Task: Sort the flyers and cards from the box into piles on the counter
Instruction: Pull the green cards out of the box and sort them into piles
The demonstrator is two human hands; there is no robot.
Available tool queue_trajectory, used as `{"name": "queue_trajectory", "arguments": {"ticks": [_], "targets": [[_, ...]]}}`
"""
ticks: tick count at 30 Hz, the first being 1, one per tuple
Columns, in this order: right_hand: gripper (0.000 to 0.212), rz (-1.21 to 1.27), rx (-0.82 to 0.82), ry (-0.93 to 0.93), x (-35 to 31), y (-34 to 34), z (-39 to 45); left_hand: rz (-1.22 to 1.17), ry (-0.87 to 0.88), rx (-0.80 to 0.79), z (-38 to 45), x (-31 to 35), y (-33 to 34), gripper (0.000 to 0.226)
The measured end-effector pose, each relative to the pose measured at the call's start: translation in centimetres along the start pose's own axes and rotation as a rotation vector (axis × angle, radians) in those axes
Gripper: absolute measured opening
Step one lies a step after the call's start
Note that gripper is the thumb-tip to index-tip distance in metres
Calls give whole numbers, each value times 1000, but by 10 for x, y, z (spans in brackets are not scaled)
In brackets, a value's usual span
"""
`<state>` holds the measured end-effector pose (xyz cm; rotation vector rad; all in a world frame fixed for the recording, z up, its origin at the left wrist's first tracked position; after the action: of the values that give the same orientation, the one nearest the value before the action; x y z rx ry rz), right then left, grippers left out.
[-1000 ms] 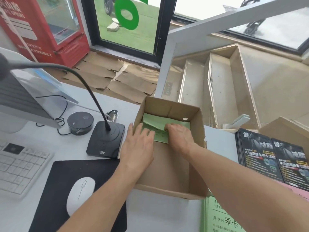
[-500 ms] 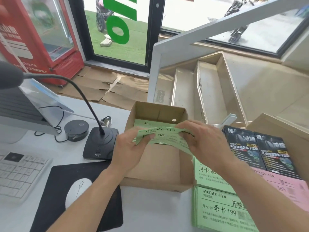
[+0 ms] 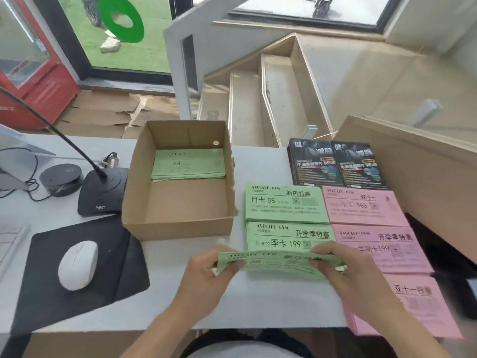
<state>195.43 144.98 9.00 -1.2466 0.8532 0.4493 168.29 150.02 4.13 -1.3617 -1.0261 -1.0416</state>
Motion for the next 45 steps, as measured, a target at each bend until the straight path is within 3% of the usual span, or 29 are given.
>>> {"name": "queue_trajectory", "arguments": {"ticks": [8,13,16,19,22,24,27,31,36,39,45], "targets": [[30,-179,-57,-73,56,16,-36,155,-136,-11,-40,-29,27,16],[34,11,33,91,52,5,-23,63,-169,171,-32,-13,32,16],[33,71,106,125,41,-10,0,27,-95,225,-9,7,41,18],[35,-23,159,78,45,-7,31,153,-65,209,14,9,59,42],[53,-390,154,-27,62,11,53,335,-160,124,16,-13,76,83],[58,-501,129,-96,69,20,58,342,-209,57,6,-24,82,90],[52,-438,41,-143,72,26,50,292,-244,59,-7,-27,80,82],[63,-438,-125,-179,82,35,32,305,-208,119,-12,-21,73,68],[68,-418,-97,-232,81,35,25,226,-149,230,-19,-11,69,46],[70,-443,-114,-278,78,37,23,119,-224,282,-14,-11,67,31],[67,-449,-139,-294,73,42,22,112,-330,223,-1,-12,74,16]]}}
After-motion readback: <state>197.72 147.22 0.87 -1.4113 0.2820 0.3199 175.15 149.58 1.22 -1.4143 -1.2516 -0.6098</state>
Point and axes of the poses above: each hand's wrist, its own z-axis towards the middle knuckle, its own y-axis out of the palm, x = y × z, the point moved 5 cm from there along z, towards the middle knuckle, and after that the axes turned 14 degrees about x, right-handed, at the moved point
